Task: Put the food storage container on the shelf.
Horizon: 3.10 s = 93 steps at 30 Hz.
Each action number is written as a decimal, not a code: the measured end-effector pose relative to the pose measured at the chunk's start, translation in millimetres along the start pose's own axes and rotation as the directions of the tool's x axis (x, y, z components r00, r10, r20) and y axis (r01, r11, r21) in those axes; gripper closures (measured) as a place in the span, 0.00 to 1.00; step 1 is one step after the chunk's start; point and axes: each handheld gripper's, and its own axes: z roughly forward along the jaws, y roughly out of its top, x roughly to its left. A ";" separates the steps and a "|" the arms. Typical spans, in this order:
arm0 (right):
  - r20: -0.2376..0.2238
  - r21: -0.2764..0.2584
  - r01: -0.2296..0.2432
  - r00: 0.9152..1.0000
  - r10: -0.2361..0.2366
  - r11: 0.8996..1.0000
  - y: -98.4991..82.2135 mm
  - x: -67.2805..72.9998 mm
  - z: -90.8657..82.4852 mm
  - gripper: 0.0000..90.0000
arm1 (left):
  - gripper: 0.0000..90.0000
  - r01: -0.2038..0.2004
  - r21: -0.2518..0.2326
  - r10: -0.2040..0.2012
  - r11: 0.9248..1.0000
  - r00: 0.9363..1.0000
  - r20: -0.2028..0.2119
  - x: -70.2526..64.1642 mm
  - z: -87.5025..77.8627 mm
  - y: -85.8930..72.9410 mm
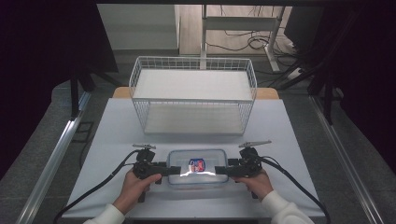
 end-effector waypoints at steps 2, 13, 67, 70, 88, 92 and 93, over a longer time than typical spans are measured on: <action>-0.045 0.024 -0.035 0.998 0.036 0.999 -0.1 -1.4 2.2 0.19 | 0.30 0.002 -0.001 -0.002 1.000 1.000 -0.001 0.1 -0.7 0.1; -0.039 0.048 -0.086 0.995 0.088 0.995 0.9 0.1 -6.3 0.33 | 0.40 0.037 -0.019 -0.037 0.999 0.999 0.019 1.2 -6.5 -1.3; 0.022 -0.113 0.007 1.000 -0.005 0.994 -1.1 29.6 -36.6 0.54 | 0.53 -0.065 -0.115 0.062 0.991 0.998 -0.026 -27.7 -33.4 0.5; 0.021 -0.119 0.011 1.000 -0.008 0.993 1.1 27.6 -36.3 0.54 | 0.54 -0.074 -0.118 0.071 0.990 0.997 -0.031 -27.0 -33.1 3.9; 0.029 -0.145 0.034 0.999 -0.030 0.989 38.2 5.2 -21.0 0.54 | 0.54 -0.089 -0.140 0.086 0.986 0.996 -0.025 -0.6 -27.7 42.5; 0.030 -0.157 0.035 0.999 -0.031 0.987 47.1 -2.4 -17.0 0.54 | 0.54 -0.103 -0.133 0.100 0.986 0.995 -0.027 8.8 -23.5 59.0; 0.030 -0.157 0.035 0.999 -0.031 0.987 47.1 -2.4 -17.0 0.54 | 0.54 -0.103 -0.133 0.100 0.986 0.995 -0.027 8.8 -23.5 59.0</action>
